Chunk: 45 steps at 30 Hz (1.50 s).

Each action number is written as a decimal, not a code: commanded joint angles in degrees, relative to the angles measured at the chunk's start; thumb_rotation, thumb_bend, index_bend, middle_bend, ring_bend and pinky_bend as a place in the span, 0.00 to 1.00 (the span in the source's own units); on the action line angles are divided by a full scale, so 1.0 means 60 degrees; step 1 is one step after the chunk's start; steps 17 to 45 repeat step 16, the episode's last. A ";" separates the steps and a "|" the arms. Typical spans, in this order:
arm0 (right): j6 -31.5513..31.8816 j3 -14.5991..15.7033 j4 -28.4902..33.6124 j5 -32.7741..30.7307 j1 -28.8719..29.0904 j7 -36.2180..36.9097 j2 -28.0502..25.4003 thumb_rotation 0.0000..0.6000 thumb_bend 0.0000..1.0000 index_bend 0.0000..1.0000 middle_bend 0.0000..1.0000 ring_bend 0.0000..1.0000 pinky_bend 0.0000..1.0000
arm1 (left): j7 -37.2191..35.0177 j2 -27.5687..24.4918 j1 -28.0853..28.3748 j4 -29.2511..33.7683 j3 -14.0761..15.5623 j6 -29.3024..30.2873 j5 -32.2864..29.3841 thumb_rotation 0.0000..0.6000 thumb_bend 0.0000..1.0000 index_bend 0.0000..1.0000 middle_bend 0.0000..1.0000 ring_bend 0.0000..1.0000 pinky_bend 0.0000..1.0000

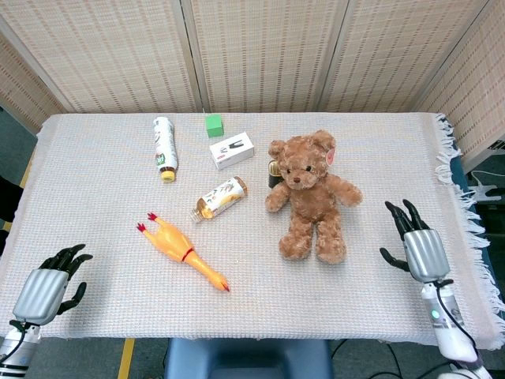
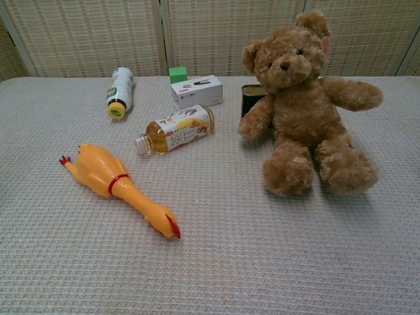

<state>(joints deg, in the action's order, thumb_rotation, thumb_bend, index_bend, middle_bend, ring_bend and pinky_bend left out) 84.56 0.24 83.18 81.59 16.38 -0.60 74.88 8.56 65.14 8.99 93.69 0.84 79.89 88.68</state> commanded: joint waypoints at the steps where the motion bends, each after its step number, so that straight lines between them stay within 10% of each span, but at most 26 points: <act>1: -0.0067 0.0868 0.1723 0.0071 -0.1091 -0.1612 -0.1609 1.00 0.12 0.01 0.15 0.03 0.39 | 0.0008 -0.0001 0.0004 -0.0009 0.0005 0.0008 0.0027 1.00 0.45 0.24 0.12 0.14 0.31; 45: 0.0152 0.0648 0.1308 0.0899 -0.1420 -0.1008 -0.1594 1.00 0.12 0.00 0.10 0.03 0.39 | 0.0018 -0.0003 0.0024 0.0027 0.0029 0.0015 0.0114 1.00 0.44 0.24 0.12 0.14 0.31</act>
